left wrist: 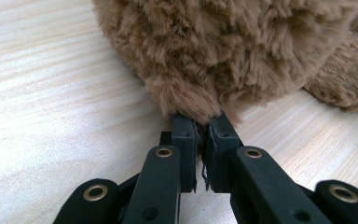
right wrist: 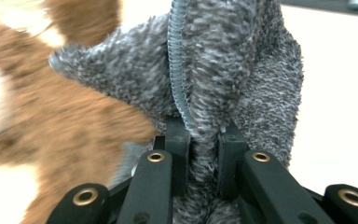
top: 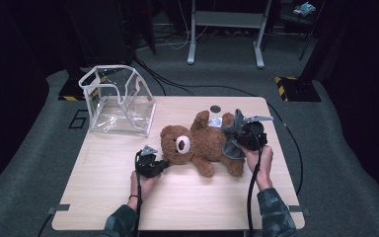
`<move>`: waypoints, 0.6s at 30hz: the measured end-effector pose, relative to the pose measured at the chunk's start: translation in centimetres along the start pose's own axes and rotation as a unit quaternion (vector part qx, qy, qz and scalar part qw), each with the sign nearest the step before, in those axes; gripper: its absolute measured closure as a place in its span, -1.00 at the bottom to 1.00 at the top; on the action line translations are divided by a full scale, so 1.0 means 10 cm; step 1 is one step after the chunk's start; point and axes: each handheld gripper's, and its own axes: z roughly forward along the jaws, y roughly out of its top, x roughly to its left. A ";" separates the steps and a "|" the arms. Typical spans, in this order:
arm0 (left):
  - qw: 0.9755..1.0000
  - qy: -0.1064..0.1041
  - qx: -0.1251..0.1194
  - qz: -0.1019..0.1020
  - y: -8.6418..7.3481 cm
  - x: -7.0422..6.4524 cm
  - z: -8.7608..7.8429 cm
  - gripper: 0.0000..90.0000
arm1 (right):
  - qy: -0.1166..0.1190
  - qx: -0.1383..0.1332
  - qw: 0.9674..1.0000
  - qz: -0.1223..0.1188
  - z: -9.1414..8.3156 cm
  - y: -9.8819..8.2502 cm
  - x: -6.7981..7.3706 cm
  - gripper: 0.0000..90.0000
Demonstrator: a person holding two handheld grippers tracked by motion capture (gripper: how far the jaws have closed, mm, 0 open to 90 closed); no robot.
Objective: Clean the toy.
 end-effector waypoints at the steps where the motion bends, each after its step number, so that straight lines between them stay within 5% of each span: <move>1: 1.000 0.000 0.000 0.000 0.00 0.00 0.00 0.86 | 0.012 0.007 1.000 -0.005 0.02 -0.02 0.05 0.75; 6: 1.000 0.002 0.000 0.001 0.00 0.00 0.00 0.86 | -0.010 0.054 0.998 -0.016 0.24 -0.22 0.03 0.76; 7: 1.000 0.003 0.000 0.001 0.00 0.00 0.00 0.86 | -0.032 0.083 0.996 -0.002 0.35 -0.38 -0.16 0.76; 9: 1.000 0.002 0.000 0.001 0.00 0.00 0.00 0.86 | -0.046 0.096 0.994 0.012 0.35 -0.45 -0.28 0.76; 13: 1.000 0.002 0.000 0.001 0.00 0.00 0.00 0.86 | -0.048 0.076 0.996 0.017 0.20 -0.44 -0.33 0.75; 14: 1.000 0.002 -0.001 0.000 0.00 0.00 0.00 0.86 | -0.040 0.048 0.998 0.000 0.02 -0.32 -0.19 0.75; 18: 1.000 0.002 -0.001 0.001 0.00 0.00 0.00 0.86 | -0.018 0.020 0.999 -0.022 -0.08 -0.19 0.01 0.75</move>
